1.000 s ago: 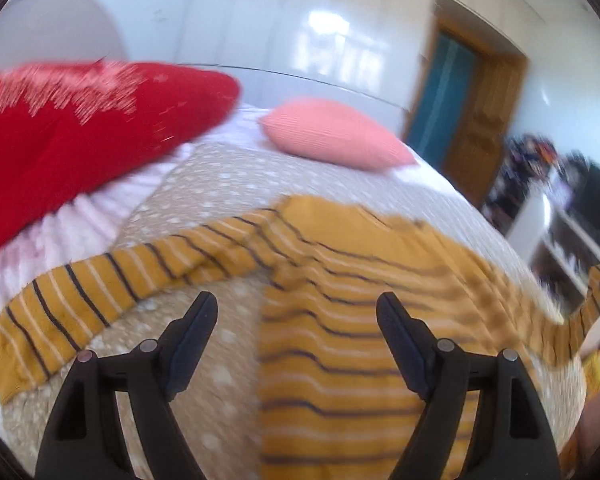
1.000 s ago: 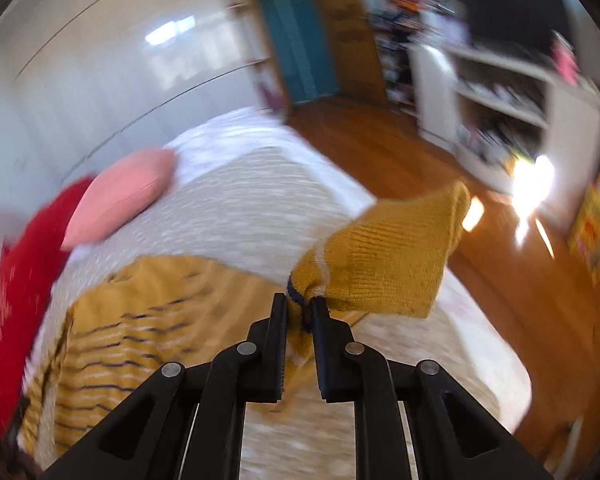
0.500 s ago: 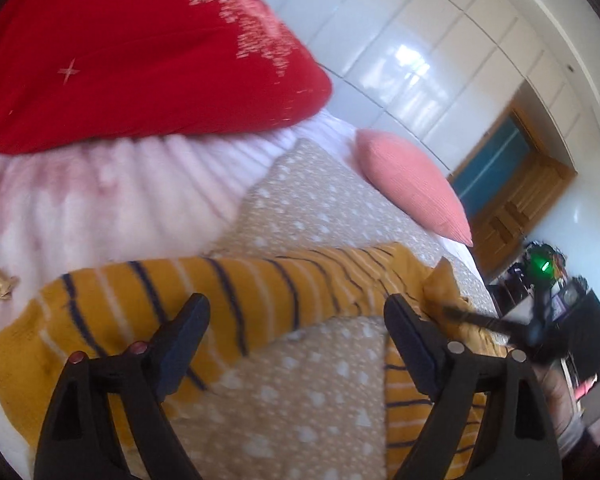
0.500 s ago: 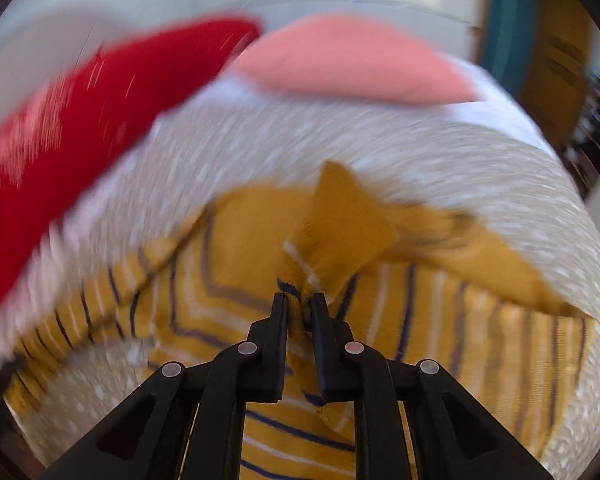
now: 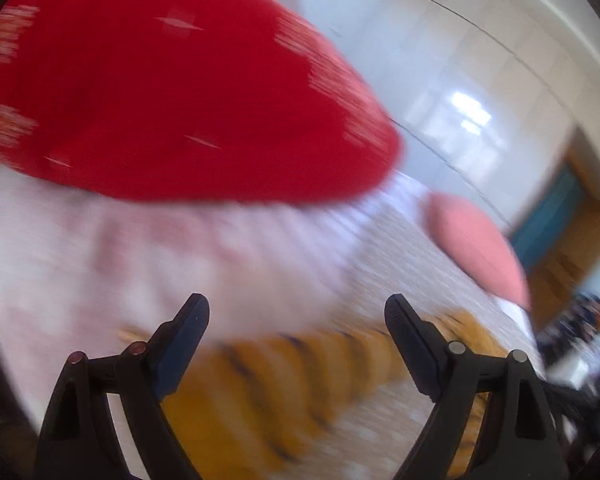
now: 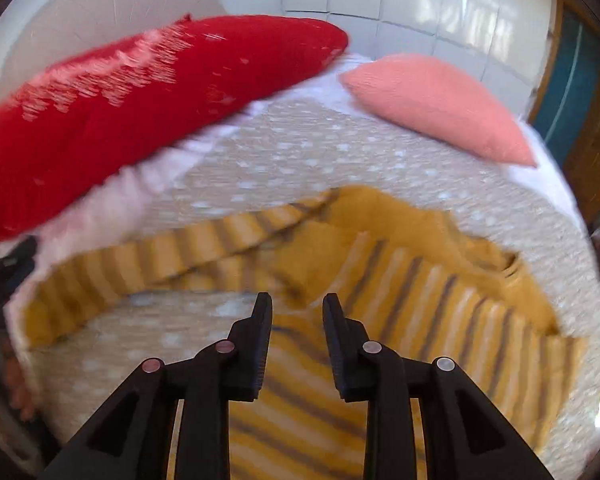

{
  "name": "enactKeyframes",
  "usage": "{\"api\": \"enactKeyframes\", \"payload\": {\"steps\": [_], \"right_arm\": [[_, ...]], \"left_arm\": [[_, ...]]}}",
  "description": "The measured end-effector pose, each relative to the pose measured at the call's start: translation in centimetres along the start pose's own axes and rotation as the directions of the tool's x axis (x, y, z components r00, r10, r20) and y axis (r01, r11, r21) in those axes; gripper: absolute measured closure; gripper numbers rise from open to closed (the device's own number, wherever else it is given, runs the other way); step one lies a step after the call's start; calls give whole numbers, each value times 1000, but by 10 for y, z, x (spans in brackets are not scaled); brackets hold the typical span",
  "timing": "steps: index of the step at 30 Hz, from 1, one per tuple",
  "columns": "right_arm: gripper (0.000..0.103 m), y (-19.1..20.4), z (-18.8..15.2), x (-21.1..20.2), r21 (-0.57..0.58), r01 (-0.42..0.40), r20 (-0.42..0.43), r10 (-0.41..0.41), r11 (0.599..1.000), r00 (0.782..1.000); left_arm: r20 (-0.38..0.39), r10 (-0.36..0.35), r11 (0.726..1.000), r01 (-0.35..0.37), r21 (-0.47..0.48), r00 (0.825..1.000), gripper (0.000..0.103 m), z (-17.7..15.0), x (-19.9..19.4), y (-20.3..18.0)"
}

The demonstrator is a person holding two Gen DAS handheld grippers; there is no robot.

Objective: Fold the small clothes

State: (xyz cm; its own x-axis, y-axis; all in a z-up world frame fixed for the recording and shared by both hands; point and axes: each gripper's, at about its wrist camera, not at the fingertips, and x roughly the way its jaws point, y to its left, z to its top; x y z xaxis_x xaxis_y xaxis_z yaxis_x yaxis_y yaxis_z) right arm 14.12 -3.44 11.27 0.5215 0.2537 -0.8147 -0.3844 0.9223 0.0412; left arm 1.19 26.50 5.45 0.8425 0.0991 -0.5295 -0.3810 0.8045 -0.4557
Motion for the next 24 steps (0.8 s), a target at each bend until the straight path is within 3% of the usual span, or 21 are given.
{"api": "enactKeyframes", "payload": {"steps": [2, 5, 8, 14, 16, 19, 21, 22, 24], "right_arm": [[51, 32, -5, -1, -62, -61, -12, 61, 996, 998], [46, 92, -19, 7, -197, -139, -61, 129, 970, 990], [45, 135, -29, 25, -215, -244, -130, 220, 946, 967], [45, 181, -35, 74, -91, -367, -202, 344, 926, 917], [42, 189, -36, 97, -7, -371, -239, 358, 929, 902], [24, 195, -33, 111, 77, -348, -191, 356, 934, 915], [22, 204, -30, 115, 71, -312, -184, 320, 947, 929], [25, 210, -31, 115, 54, -294, -183, 299, 954, 936], [59, 217, -29, 113, -23, -261, -173, 254, 965, 952]], "left_arm": [[39, 119, 991, -116, -62, 992, 14, 8, -6, 24], [59, 291, 946, -277, -169, 955, 14, 16, -14, 60], [61, 402, 889, -374, -263, 913, 14, 17, -22, 88], [20, 411, 859, -380, -342, 911, 14, 16, -28, 123], [22, 413, 853, -378, -358, 911, 14, 15, -32, 131], [7, 404, 851, -373, -370, 915, 14, 15, -30, 134], [-2, 395, 854, -368, -368, 919, 14, 16, -20, 129], [-5, 388, 859, -363, -360, 922, 14, 16, -18, 127], [-3, 376, 869, -354, -344, 927, 14, 16, -16, 119]]}}
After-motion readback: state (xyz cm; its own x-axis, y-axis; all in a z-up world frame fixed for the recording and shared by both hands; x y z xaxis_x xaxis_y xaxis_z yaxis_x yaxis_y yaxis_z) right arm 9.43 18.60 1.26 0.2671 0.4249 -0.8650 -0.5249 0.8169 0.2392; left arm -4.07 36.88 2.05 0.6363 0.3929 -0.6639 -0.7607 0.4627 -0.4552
